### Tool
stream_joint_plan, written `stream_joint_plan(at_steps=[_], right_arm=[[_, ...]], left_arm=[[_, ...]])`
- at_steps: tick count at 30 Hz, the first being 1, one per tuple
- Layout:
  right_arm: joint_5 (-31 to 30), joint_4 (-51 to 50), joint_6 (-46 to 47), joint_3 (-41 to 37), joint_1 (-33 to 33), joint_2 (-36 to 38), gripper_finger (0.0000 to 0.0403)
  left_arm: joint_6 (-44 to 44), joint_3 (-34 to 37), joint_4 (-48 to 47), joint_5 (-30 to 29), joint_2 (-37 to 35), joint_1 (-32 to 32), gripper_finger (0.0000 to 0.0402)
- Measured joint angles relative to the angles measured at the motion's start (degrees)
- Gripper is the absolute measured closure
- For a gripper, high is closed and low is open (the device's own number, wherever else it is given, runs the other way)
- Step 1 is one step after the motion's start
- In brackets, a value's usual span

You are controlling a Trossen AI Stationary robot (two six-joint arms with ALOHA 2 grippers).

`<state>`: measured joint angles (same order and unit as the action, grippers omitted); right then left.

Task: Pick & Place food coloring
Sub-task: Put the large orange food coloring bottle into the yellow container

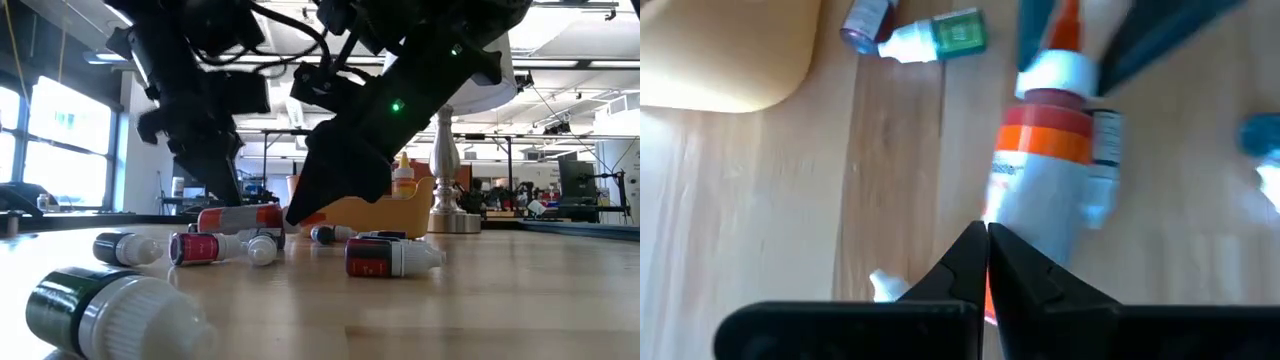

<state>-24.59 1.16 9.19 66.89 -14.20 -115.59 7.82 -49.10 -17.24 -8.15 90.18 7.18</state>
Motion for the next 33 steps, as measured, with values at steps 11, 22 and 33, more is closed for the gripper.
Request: stream_joint_plan(at_steps=[11,22,33], right_arm=[[0.6,2.4,-3.2,0.0,0.0,0.0,0.0270],[2.4,3.0,-4.1,0.0,0.3,0.0,0.0270],[8.8,10.2,-6.1,-2.0,3.1,0.0,0.0269]], left_arm=[[0.0,0.1,-0.5,-3.8,1.4,0.0,0.0393],[0.0,0.1,-0.9,-7.2,1.4,0.0,0.0393],[0.2,0.1,-0.6,-5.8,1.3,0.0,0.0393]])
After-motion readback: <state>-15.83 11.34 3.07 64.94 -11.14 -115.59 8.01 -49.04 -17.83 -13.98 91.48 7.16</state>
